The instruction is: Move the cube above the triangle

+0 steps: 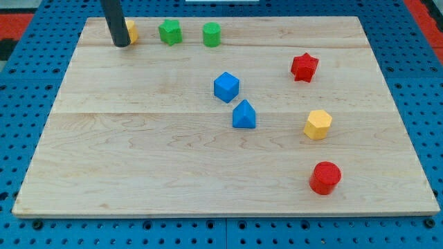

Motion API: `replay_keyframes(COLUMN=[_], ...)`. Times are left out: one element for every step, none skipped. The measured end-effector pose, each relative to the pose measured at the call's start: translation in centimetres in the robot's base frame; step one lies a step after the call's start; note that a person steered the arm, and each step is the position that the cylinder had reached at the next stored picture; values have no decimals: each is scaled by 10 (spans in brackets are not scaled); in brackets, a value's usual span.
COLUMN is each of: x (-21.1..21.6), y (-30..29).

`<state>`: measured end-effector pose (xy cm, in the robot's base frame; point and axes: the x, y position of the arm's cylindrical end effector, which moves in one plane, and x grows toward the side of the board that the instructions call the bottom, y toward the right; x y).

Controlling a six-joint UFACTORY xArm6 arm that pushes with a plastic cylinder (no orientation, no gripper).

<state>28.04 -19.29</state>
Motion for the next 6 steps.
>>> replay_keyframes(x=[61, 79, 86, 123, 128, 190], y=[85, 187, 270, 311, 406, 415])
